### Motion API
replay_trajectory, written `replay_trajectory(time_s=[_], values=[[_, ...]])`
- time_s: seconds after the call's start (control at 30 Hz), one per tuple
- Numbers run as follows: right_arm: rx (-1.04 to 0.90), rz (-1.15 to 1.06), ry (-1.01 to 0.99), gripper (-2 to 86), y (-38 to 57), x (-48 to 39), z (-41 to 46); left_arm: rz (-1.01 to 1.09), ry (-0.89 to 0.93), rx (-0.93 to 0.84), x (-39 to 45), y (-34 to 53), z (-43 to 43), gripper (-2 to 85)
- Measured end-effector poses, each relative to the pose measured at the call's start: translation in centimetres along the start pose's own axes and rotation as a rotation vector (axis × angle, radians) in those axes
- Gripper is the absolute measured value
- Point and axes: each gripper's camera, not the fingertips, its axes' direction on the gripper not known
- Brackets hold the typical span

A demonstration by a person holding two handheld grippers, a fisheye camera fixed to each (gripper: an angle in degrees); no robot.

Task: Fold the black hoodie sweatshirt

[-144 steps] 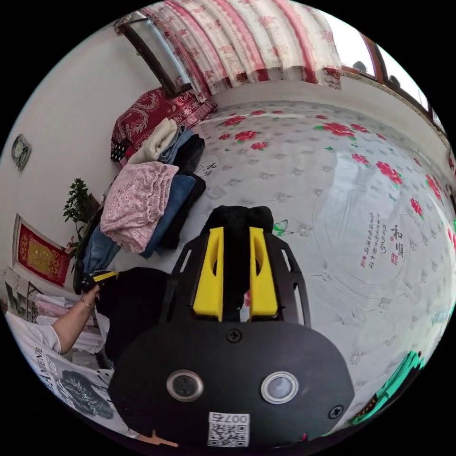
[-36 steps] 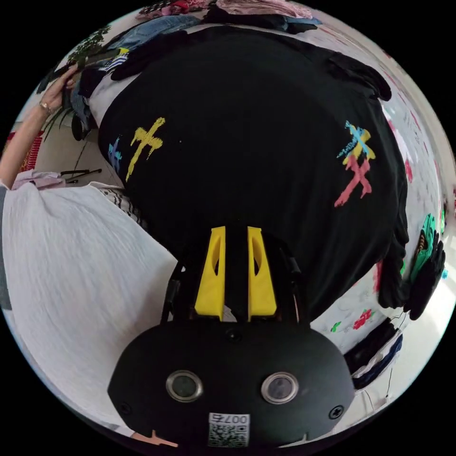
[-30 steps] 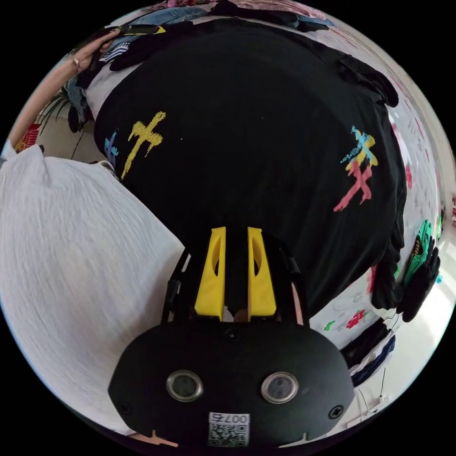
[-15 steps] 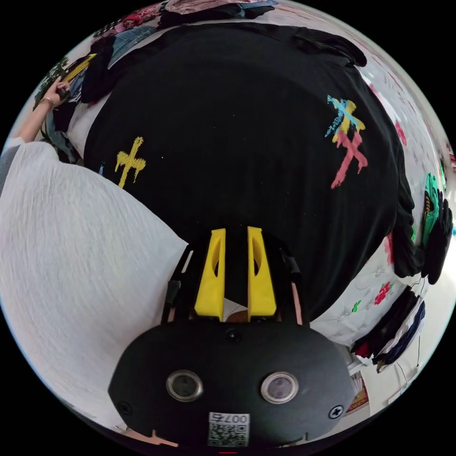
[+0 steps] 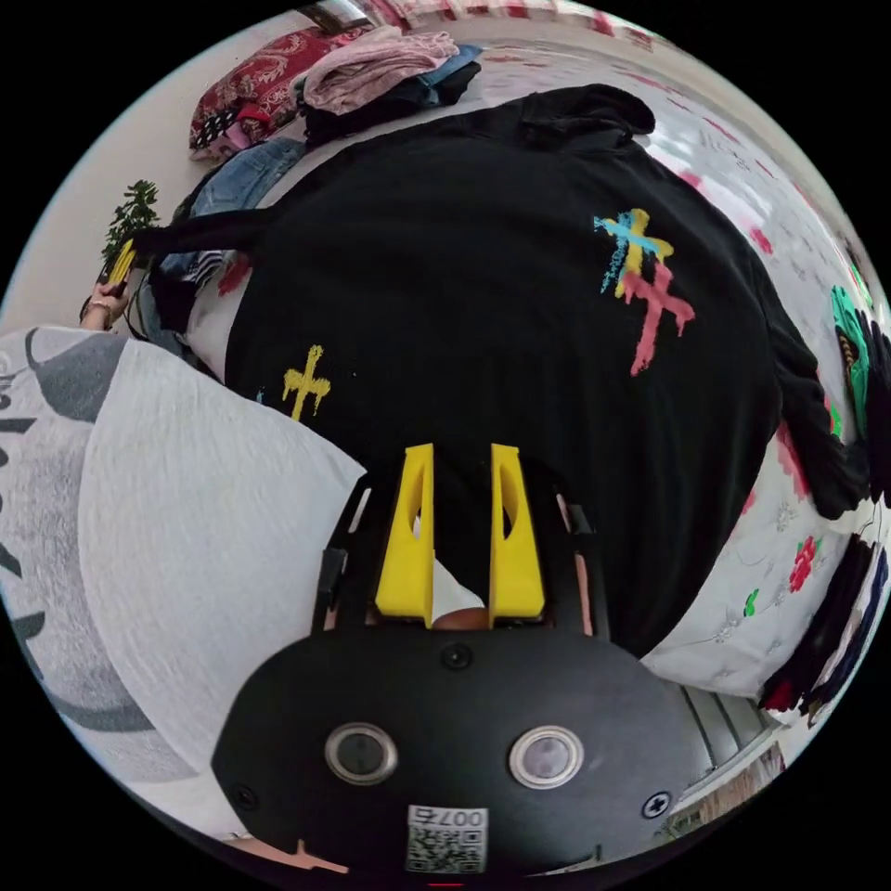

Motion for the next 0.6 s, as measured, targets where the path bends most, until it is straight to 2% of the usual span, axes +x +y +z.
replay_trajectory(time_s=[0.1, 0.2, 0.3, 0.37, 0.4, 0.43, 0.47, 0.53, 0.6], values=[[0.047, 0.026, -0.037, 6.4, 0.8, 1.4, -1.2, 0.066, 0.094, -0.050, 3.4, 2.3, 3.5, -0.7], [0.116, 0.045, -0.034, 6.2, 1.8, 2.6, -2.9, 0.293, 0.217, -0.220, 11.3, 5.7, 9.1, -0.6], [0.218, 0.095, -0.028, 6.2, 3.1, 4.0, -4.9, 0.576, 0.400, -0.473, 21.0, 13.3, 14.9, -0.1], [0.275, 0.136, -0.019, 6.2, 4.2, 4.9, -6.0, 0.761, 0.559, -0.739, 27.1, 23.1, 19.3, 1.4], [0.309, 0.158, -0.019, 6.2, 5.0, 5.5, -6.6, 0.797, 0.596, -0.815, 28.1, 25.9, 20.4, 2.0], [0.323, 0.170, -0.017, 6.3, 5.3, 5.8, -6.8, 0.851, 0.658, -0.972, 29.1, 32.1, 22.6, 3.6], [0.339, 0.197, -0.012, 6.3, 6.1, 6.5, -7.1, 0.873, 0.686, -1.149, 29.0, 38.4, 24.8, 5.6], [0.341, 0.240, -0.011, 6.4, 7.3, 7.6, -7.2, 0.869, 0.639, -1.386, 26.9, 46.5, 27.5, 8.6], [0.339, 0.307, -0.017, 6.6, 9.4, 9.2, -7.3, 0.871, 0.546, -1.470, 23.6, 51.6, 28.8, 8.7]])
